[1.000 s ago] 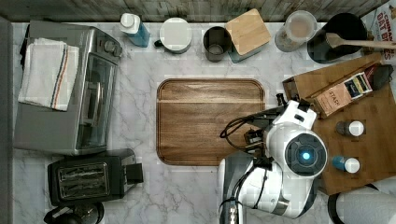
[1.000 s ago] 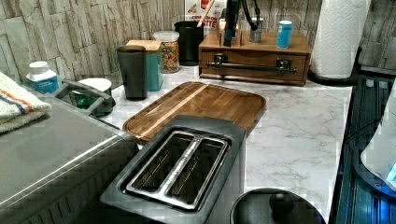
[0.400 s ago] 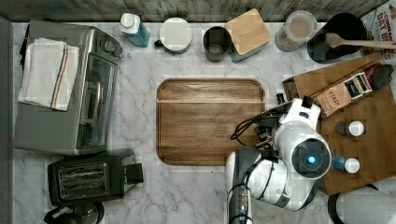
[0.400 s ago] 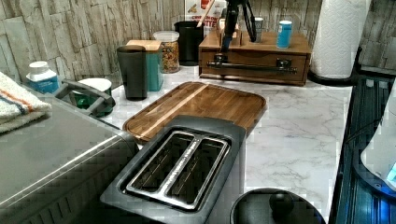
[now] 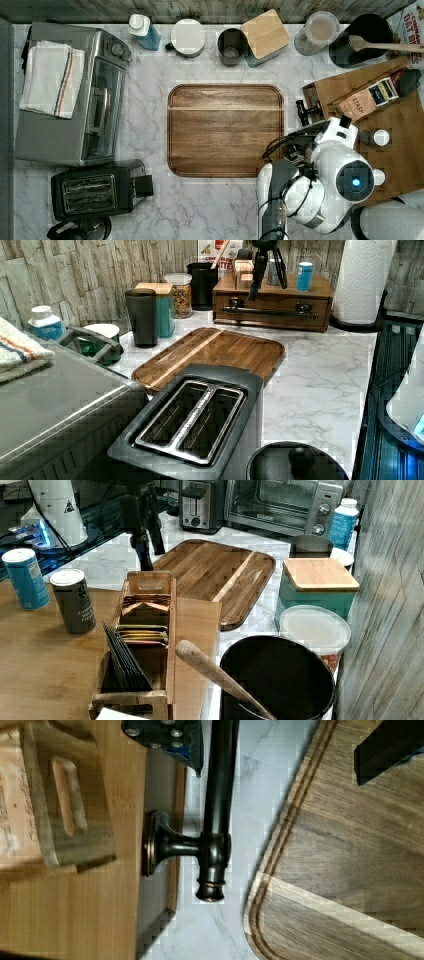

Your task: Open the drawer.

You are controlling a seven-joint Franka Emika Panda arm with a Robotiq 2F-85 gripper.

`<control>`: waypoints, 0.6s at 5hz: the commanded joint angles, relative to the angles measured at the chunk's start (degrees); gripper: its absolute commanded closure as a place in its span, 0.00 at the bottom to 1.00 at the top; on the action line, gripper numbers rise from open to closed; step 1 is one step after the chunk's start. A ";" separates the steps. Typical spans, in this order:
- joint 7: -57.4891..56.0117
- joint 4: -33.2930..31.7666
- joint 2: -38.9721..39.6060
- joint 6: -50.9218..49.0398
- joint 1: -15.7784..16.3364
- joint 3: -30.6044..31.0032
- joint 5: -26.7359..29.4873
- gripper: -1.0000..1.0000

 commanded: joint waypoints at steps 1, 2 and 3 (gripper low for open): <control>0.90 -1.32 1.49 4.09 0.36 -2.41 3.35 0.00; -1.16 -1.63 2.48 4.63 -0.69 -1.77 5.81 0.00; -0.59 -2.91 2.99 6.56 -0.25 -1.68 7.48 0.00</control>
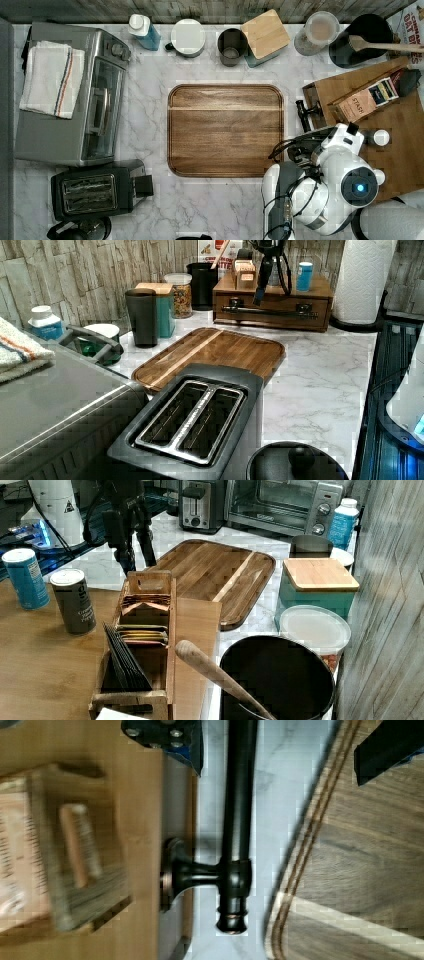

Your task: Open the drawer.

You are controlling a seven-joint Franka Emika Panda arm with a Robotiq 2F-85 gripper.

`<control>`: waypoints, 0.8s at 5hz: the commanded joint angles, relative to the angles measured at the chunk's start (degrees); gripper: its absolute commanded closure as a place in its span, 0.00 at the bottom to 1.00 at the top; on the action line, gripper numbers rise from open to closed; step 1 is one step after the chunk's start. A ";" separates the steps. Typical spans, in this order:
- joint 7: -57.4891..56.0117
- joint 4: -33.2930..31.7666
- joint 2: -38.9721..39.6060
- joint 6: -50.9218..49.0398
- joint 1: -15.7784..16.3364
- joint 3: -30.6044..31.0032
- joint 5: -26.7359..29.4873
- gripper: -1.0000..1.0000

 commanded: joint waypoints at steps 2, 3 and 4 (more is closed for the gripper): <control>-1.67 -3.73 1.88 11.54 -0.78 -0.14 6.49 0.00; -3.78 -2.66 3.00 8.83 -0.74 0.37 10.07 0.00; 0.30 -3.95 3.40 10.51 0.20 0.27 8.45 0.00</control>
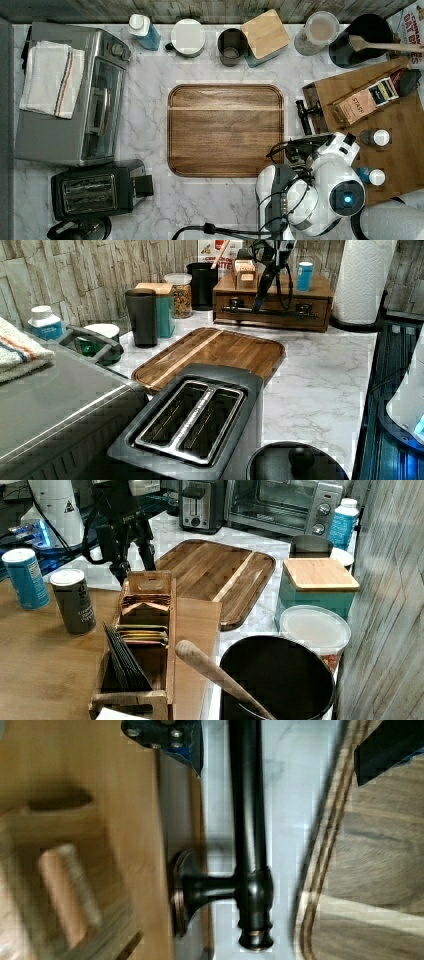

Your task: Open the drawer.

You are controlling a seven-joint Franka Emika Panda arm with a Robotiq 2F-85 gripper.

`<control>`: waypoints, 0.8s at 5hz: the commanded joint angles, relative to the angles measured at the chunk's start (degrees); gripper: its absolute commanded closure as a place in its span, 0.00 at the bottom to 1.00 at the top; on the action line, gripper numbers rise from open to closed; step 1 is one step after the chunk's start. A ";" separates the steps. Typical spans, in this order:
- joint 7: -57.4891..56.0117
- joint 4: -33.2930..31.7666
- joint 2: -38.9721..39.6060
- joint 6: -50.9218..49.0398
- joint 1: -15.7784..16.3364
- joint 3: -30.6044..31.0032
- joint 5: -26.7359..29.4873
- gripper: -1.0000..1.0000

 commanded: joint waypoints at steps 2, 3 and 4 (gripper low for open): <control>-3.37 1.24 7.17 5.17 -0.15 2.21 5.41 0.00; -2.59 0.29 7.04 5.15 -0.57 4.20 7.17 0.00; 0.59 0.17 6.22 3.58 1.18 2.47 1.32 0.00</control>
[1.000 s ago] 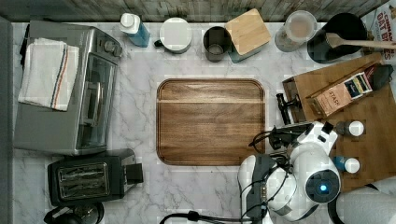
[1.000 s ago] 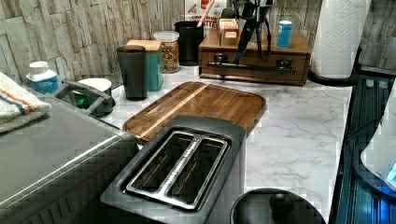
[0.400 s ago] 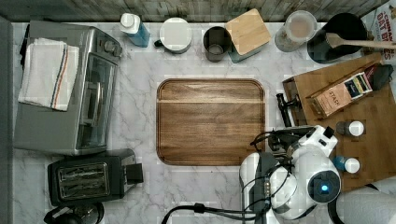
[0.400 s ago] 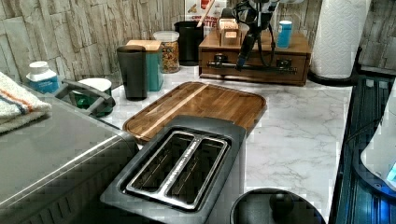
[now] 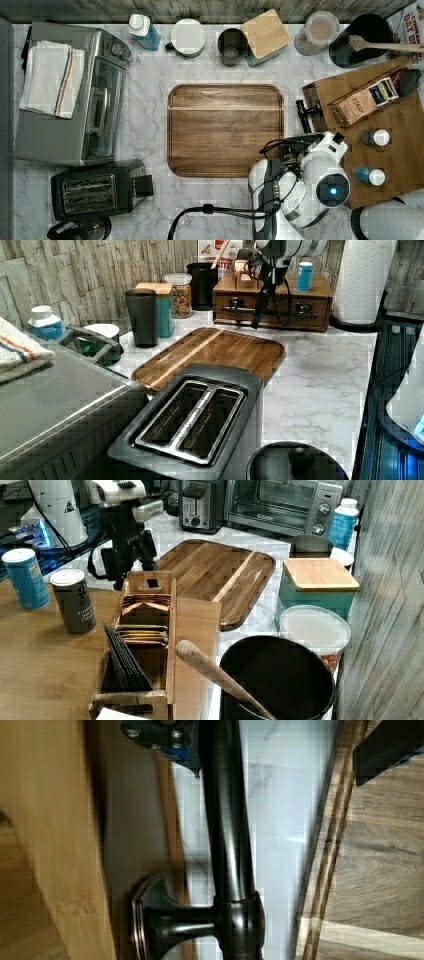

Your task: Open the drawer.

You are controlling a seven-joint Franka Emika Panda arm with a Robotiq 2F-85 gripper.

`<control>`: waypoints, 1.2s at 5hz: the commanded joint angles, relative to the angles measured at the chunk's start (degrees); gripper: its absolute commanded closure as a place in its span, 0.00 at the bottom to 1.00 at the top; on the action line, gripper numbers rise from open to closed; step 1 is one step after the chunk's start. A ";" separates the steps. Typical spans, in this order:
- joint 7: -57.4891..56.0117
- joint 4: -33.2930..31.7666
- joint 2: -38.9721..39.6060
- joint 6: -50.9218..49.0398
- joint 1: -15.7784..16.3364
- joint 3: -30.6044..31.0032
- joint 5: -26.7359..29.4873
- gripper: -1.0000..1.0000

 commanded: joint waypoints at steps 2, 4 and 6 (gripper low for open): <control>-8.81 12.33 3.06 -29.44 -0.51 2.64 -4.48 0.00; -1.85 0.68 -0.26 -20.79 4.45 8.45 2.35 0.00; 14.70 -7.98 -11.84 -27.22 13.97 16.43 7.37 0.00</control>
